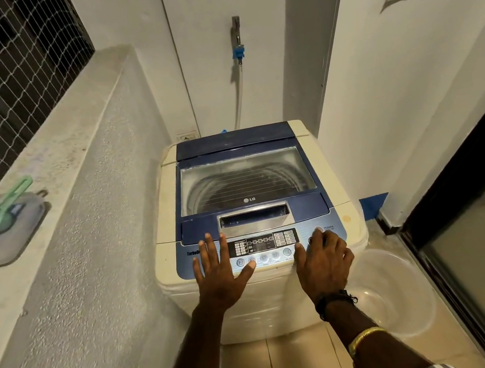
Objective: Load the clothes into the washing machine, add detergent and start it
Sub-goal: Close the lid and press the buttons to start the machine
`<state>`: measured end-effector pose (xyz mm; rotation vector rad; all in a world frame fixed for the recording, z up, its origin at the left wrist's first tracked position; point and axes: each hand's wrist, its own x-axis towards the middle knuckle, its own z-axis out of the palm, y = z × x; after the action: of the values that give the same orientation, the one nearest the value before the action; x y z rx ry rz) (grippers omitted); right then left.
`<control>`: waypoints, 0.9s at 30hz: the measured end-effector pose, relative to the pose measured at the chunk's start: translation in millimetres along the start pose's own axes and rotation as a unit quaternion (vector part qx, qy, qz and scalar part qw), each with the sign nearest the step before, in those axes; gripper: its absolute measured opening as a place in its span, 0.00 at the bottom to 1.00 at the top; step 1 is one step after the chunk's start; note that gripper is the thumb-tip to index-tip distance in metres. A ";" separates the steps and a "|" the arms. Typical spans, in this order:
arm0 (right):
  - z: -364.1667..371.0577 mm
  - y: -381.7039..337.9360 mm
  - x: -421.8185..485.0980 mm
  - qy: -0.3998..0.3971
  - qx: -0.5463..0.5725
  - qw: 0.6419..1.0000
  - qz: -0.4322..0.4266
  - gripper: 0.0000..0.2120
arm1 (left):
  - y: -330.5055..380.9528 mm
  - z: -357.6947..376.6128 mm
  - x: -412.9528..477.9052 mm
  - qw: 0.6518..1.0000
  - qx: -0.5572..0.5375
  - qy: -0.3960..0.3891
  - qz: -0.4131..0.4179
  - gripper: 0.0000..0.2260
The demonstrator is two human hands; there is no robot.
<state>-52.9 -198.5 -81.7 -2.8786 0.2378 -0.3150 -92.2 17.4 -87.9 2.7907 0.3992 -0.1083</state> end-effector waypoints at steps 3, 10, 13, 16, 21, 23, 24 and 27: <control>-0.8 -1.0 0.1 0.002 0.004 1.000 0.002 0.25 | -0.3 0.8 0.4 1.000 -0.002 0.004 -0.001 0.50; -0.3 0.4 -0.1 0.009 0.007 1.000 0.007 0.22 | 0.4 1.7 1.3 1.000 0.007 0.003 -0.005 0.50; 1.5 0.1 -1.8 0.005 0.008 1.000 0.010 0.24 | -0.2 0.6 0.4 1.000 -0.003 0.002 0.000 0.51; 2.7 -1.3 -3.9 0.003 0.005 1.000 0.012 0.26 | -0.6 -0.1 -0.2 1.000 -0.017 0.002 0.006 0.51; 0.8 -10.0 -3.8 0.001 0.025 0.999 0.028 0.27 | -2.5 -0.4 -0.2 1.000 -0.012 -0.001 0.007 0.51; 0.9 -12.8 -2.6 0.004 0.037 0.999 0.007 0.25 | -2.0 -0.6 0.0 1.000 -0.012 0.001 0.008 0.51; 1.3 -14.2 -1.8 0.004 0.047 0.999 -0.009 0.24 | -1.8 -1.2 -0.2 1.000 -0.012 0.001 0.010 0.51; 1.2 -19.0 -0.8 0.007 0.091 0.995 -0.040 0.26 | -2.5 -1.9 -0.9 1.000 -0.009 -0.001 0.013 0.51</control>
<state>-50.9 -179.9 -78.3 -2.7113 0.0916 -0.3513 -93.7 20.1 -86.8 2.7762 0.3620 -0.1015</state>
